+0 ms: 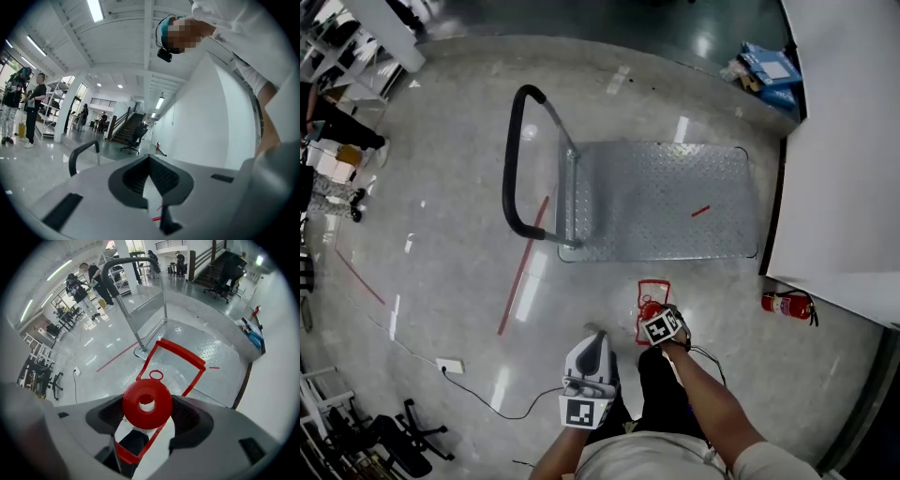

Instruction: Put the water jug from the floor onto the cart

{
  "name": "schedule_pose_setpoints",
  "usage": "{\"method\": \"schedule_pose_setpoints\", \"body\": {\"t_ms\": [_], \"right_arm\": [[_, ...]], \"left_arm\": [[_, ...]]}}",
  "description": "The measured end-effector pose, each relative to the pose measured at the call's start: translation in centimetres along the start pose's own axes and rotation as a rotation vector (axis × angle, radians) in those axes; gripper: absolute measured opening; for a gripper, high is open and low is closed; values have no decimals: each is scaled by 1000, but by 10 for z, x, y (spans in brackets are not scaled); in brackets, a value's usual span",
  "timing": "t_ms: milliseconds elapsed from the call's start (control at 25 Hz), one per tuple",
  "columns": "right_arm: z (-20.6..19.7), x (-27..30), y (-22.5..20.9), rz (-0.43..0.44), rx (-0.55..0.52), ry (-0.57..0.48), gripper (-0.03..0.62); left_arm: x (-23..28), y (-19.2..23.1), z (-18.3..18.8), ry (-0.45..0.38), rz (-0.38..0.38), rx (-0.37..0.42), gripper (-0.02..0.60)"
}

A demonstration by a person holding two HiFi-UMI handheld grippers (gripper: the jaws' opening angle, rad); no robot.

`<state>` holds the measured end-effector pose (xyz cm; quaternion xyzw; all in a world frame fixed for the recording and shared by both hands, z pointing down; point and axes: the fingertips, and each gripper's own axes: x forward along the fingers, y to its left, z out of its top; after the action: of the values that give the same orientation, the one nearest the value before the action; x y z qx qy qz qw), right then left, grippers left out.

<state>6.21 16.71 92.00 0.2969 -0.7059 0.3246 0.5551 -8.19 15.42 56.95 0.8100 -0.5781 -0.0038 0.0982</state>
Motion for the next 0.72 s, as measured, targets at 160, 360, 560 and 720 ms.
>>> {"method": "schedule_pose_setpoints", "body": {"t_ms": [160,360,560,720], "right_arm": [[6,-51,-8,-4,-27,-17,302],[4,-96,-26,-15,-62,-35,304],[16,-118,-46,-31,-96,-59,304],[30,-120,-62,-35,-107,-60,304]], "left_arm": [[10,-16,43,-65,16,31,3],[20,-42,86,-142,38,68,3],[28,-58,106,-171,70,81,3],[43,-54,106,-174,66,86,3]]}}
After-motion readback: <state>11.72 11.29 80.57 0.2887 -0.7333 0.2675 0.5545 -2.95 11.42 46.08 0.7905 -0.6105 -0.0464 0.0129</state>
